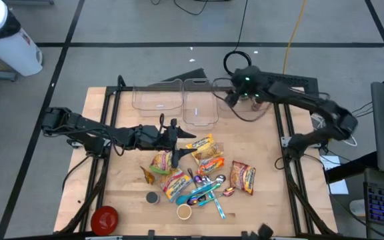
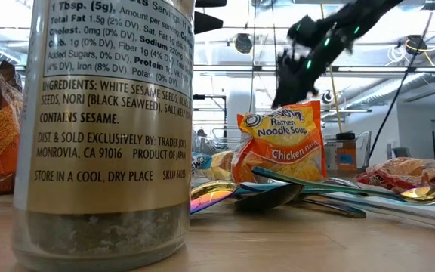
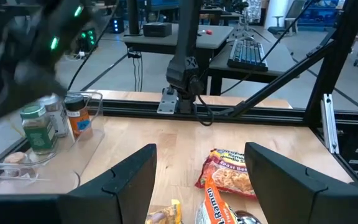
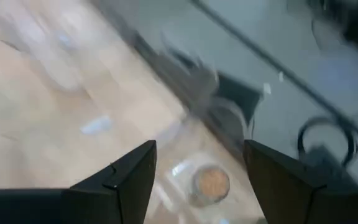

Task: Pick & Place Food Item
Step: Put the orange seasoning pack into the right transparent bin

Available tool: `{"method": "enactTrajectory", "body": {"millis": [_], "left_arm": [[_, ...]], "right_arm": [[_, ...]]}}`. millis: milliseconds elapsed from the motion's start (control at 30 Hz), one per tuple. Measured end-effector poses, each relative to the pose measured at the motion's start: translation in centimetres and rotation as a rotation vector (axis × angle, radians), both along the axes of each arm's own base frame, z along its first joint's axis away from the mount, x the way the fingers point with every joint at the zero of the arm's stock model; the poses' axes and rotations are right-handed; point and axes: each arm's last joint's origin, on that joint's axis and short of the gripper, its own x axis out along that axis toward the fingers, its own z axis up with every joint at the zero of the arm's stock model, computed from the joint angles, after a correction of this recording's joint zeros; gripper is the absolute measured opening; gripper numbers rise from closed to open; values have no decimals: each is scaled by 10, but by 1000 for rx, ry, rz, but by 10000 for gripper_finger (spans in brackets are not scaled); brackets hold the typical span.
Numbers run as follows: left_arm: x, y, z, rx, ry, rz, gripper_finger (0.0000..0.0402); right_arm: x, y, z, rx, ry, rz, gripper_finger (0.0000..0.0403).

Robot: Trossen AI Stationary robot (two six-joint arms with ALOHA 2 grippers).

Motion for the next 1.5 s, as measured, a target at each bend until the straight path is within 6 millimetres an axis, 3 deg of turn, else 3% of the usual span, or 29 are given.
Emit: {"method": "enactTrajectory", "body": {"millis": [167,300,500,800,933,1067,1233,1367,1500], "left_arm": [[0,0,0,0,0,0,248],[0,0,-2,2,18,-1,248],[-1,-5,-2,-30,21,-14,248],[-2,-11,-3,-34,29,-35,248],[-4,-11,-13,-72,133,-26,248],[-11,-20,-14,-157,305,-117,248],[-25,-56,-4,-198,646,-283,248],[-36,-87,6,-119,872,-252,248],[-38,-106,10,-151,1011,-263,248]], "right_arm": [[-16,53,44,-62,-101,154,235],[-25,100,59,-20,-251,382,235],[-27,165,44,34,-448,741,232],[-19,245,-4,-16,-611,1136,227],[-18,260,-14,-38,-602,1214,226],[-20,261,-10,-80,-613,1140,226],[-21,258,-8,-112,-615,1079,226],[-21,258,-8,-117,-619,1082,226],[-21,258,-6,-125,-639,1078,226]]}}
